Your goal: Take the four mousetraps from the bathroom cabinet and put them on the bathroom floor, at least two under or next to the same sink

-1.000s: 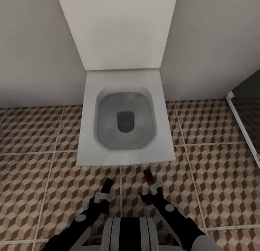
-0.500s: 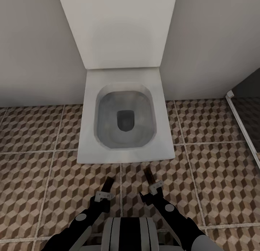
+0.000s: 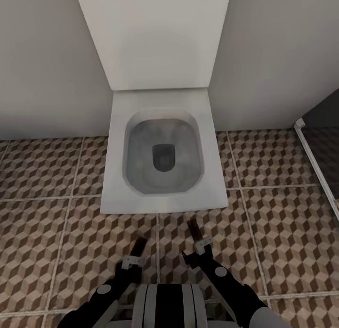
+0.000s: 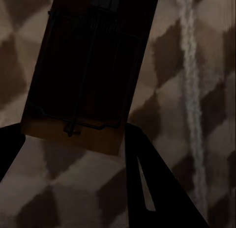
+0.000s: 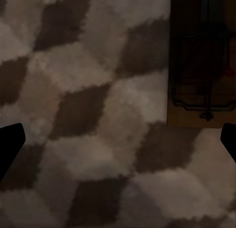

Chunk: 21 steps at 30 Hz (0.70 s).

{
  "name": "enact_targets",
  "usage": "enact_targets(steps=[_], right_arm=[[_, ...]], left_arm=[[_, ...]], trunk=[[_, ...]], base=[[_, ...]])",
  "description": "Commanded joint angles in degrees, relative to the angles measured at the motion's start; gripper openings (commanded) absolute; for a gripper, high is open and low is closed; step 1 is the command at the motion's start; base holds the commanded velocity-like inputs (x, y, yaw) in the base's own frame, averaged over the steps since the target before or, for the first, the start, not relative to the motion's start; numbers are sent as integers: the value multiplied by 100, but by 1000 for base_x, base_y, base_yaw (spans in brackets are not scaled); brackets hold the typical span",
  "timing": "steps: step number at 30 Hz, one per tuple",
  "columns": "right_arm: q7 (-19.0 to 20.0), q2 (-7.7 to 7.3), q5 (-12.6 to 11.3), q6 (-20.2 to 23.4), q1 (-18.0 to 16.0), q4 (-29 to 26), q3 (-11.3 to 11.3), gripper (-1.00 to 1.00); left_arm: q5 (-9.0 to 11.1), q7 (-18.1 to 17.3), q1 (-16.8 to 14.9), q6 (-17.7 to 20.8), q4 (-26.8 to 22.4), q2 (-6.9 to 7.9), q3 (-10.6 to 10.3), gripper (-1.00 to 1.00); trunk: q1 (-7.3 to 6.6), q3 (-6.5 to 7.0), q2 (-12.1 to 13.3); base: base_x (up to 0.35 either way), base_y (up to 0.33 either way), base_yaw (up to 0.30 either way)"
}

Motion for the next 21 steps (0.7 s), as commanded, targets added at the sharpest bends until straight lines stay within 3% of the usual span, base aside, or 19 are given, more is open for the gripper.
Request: enact_targets(steps=[1,5,11,21], right_arm=[[11,-2,-55,-24,-4,6,12,100],[7,-2,-55,-24,-4,8,12,100],[5,-2,-52,-24,-4,14,18,100],[2,14,-51,-24,-4,22,21,100]], left_arm=[[24,-37,-5,17,63,-15,-28,-100],[-26,-174,-5,-22,280,-69,-22,-100],[-102,-220,-13,-488,479,-161,-14,-100],[-114,-223,-14,-543,480,-194,-10,-100]], trunk=[[-1,-2,-1],[-1,-2,-1],[-1,-2,-1],[-1,-2,-1]], base=[[0,0,0],[0,0,0],[0,0,0],[0,0,0]])
